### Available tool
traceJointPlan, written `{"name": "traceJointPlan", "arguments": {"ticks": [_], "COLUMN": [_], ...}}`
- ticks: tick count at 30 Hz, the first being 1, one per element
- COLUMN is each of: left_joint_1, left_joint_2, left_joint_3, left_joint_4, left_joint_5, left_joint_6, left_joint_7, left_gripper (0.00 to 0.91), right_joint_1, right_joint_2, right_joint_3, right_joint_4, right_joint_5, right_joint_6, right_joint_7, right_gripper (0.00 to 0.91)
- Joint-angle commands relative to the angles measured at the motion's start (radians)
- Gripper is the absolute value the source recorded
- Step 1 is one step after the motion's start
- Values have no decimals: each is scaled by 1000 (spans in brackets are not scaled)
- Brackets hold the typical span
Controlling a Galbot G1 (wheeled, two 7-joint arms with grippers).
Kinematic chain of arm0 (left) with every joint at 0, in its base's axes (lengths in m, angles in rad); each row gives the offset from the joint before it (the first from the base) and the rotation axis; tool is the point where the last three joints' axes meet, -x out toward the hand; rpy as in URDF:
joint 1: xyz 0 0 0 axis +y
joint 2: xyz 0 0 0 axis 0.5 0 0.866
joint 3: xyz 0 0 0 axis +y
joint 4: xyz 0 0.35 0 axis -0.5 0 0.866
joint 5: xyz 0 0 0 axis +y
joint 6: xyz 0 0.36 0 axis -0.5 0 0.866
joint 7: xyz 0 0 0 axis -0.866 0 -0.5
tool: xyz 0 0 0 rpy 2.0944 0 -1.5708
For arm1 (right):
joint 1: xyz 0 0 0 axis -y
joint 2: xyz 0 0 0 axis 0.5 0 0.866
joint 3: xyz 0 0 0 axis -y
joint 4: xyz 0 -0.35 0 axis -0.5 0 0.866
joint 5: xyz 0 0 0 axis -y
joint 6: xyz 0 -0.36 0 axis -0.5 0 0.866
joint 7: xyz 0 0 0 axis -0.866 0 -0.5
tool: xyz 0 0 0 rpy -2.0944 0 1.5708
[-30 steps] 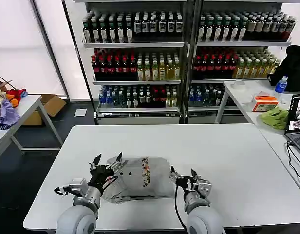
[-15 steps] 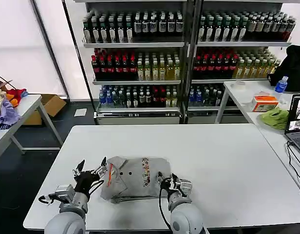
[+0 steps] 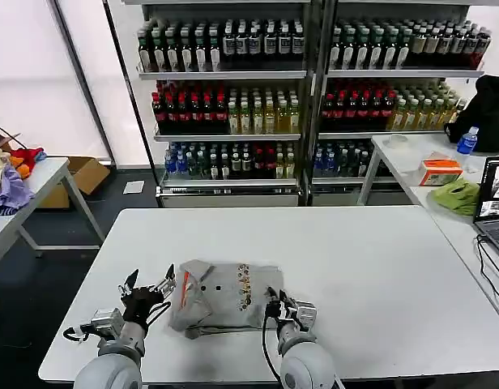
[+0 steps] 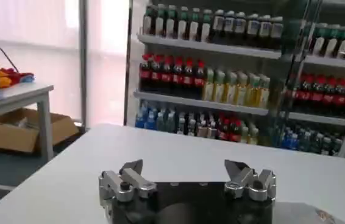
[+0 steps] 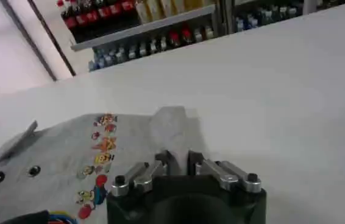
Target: Fold and organize the clothes.
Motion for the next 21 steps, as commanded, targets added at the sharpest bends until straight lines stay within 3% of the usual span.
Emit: {"name": "traceJointPlan", "arguments": {"ticks": [1, 11, 15, 21], "left_joint_1": [13, 28, 22, 26], "left_joint_2": [-4, -9, -18, -31], "left_joint_3": [-10, -16, -3, 15], "left_joint_4": [-14, -34, -34, -30], "left_joint_5": [1, 2, 5, 21], "left_joint_6": [1, 1, 3, 1], "left_joint_7": [-3, -7, -7, -6], "left_gripper": [907, 907, 907, 907], "right_joint_1": [0, -28, -24, -26], "right_joint_2": [-81, -250, -305, -327], "right_joint_3": [11, 145, 195, 261], "right_joint_4": [84, 140, 118, 35], "right_joint_5": [-51, 44, 57, 40], "right_joint_6": [-7, -19, -32, -10], "right_joint_7": [-7, -57, -53, -51], "right_gripper": [0, 0, 0, 0]}}
